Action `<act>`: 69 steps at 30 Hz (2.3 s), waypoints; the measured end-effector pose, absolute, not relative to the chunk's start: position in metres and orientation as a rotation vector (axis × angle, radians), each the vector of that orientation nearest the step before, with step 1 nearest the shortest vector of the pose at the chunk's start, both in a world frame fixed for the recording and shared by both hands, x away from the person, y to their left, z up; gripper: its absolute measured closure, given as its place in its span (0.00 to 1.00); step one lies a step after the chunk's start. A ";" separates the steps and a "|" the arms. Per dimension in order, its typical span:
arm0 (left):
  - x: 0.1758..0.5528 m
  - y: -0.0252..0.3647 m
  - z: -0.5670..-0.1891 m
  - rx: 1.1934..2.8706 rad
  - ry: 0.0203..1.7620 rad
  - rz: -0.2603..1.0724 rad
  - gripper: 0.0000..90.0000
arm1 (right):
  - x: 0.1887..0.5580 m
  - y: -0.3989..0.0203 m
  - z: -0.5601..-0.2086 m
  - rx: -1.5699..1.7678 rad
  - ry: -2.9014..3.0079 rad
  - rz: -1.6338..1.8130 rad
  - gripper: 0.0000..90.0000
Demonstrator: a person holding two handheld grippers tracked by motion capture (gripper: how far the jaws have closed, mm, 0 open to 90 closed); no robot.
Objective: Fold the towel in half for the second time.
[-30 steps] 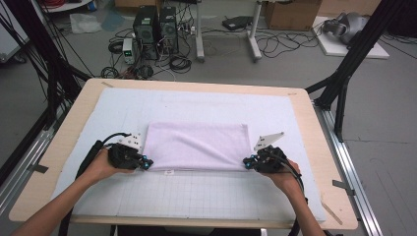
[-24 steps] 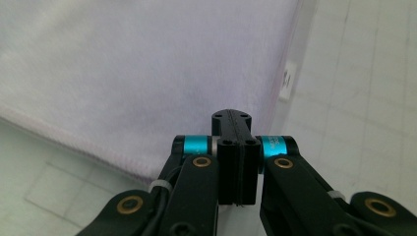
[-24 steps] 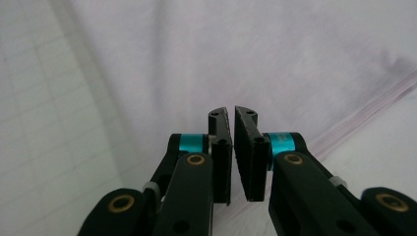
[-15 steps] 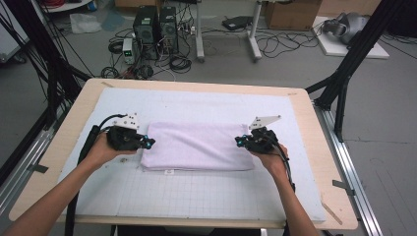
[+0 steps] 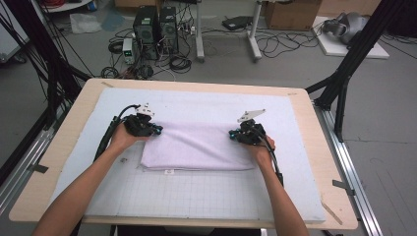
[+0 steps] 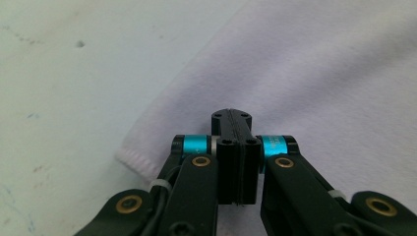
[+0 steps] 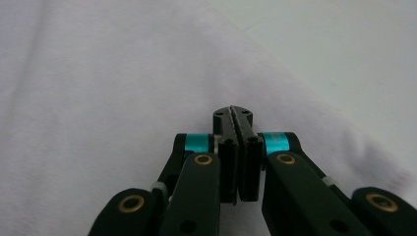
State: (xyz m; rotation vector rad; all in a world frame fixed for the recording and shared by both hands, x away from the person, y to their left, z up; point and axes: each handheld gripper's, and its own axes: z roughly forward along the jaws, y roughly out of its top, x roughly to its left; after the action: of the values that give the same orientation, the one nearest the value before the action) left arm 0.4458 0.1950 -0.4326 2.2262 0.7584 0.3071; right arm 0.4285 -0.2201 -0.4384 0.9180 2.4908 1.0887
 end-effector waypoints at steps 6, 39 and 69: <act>0.449 0.198 -0.435 2.228 0.775 0.356 0.99 | 0.435 -0.238 -0.441 1.012 2.389 1.046 1.00; 0.354 0.275 -0.392 1.915 0.626 0.448 0.32 | 0.348 -0.295 -0.374 0.980 2.125 1.368 0.10; 0.269 0.329 -0.429 1.689 0.663 0.495 0.02 | 0.252 -0.337 -0.420 0.812 1.944 1.585 0.01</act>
State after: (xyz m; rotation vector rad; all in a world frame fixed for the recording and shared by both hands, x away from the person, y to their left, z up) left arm 0.2694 0.3289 -0.4287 1.6885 0.6634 0.4952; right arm 0.2523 -0.3366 -0.4203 0.8124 1.9441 1.5847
